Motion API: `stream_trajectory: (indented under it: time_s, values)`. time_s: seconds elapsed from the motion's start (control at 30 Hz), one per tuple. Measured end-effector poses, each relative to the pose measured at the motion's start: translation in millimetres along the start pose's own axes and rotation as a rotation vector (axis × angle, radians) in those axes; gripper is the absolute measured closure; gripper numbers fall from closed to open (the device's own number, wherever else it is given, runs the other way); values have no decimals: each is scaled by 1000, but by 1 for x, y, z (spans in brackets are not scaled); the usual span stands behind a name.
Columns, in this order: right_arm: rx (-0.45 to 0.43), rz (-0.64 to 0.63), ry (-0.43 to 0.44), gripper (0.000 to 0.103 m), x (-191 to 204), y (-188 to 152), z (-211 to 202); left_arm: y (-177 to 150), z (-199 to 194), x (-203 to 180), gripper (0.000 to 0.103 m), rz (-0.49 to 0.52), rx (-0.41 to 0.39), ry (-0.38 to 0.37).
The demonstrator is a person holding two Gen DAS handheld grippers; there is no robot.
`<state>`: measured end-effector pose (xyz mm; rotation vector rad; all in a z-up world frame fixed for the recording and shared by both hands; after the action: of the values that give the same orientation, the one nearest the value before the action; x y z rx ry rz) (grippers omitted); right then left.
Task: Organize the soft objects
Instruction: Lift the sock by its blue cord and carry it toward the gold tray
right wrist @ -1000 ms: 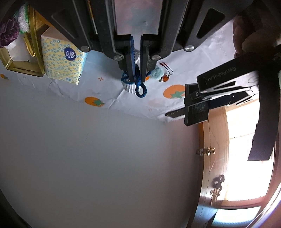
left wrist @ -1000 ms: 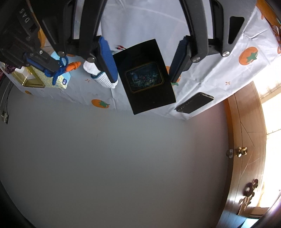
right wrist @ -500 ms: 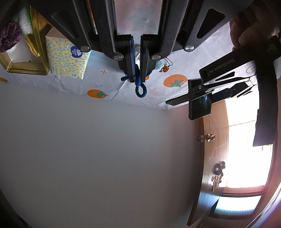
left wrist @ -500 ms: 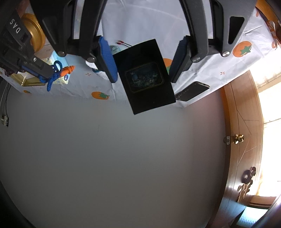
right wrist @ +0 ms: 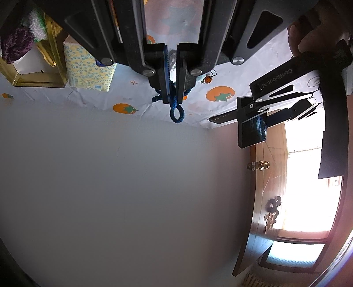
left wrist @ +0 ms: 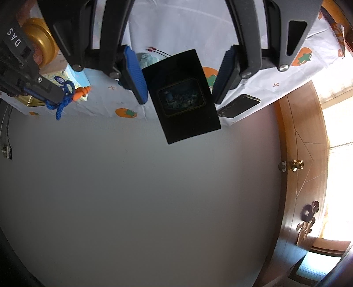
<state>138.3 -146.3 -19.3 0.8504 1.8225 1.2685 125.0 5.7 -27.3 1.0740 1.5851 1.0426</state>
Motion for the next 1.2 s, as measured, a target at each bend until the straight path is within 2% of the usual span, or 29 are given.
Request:
stream_trajectory:
  time_s: [0.47,0.93,1.2]
  values:
    - [-36,12,-7,98,-5,-2,-13,-1,-2,-12,42,16,-7,-1]
    - [-21,3,-72,98,-14,-3,-18,-11,-3,-57,43,73,11,-50]
    - [-18,33,-111,98,-29,-6,-20,-11,4,-68,43,65,39,-61]
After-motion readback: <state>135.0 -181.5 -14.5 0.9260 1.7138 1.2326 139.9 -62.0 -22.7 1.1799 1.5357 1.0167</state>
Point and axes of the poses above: each gripper's, at about its wrist camera, not at the fingertips, and z roughly the way its jaws point, x to its left, y to its top, the point moved 8 cm from there along z, roughly the way its jaws point, and after that the axes turned 11 degrees about -z, right-handed, at the moved point
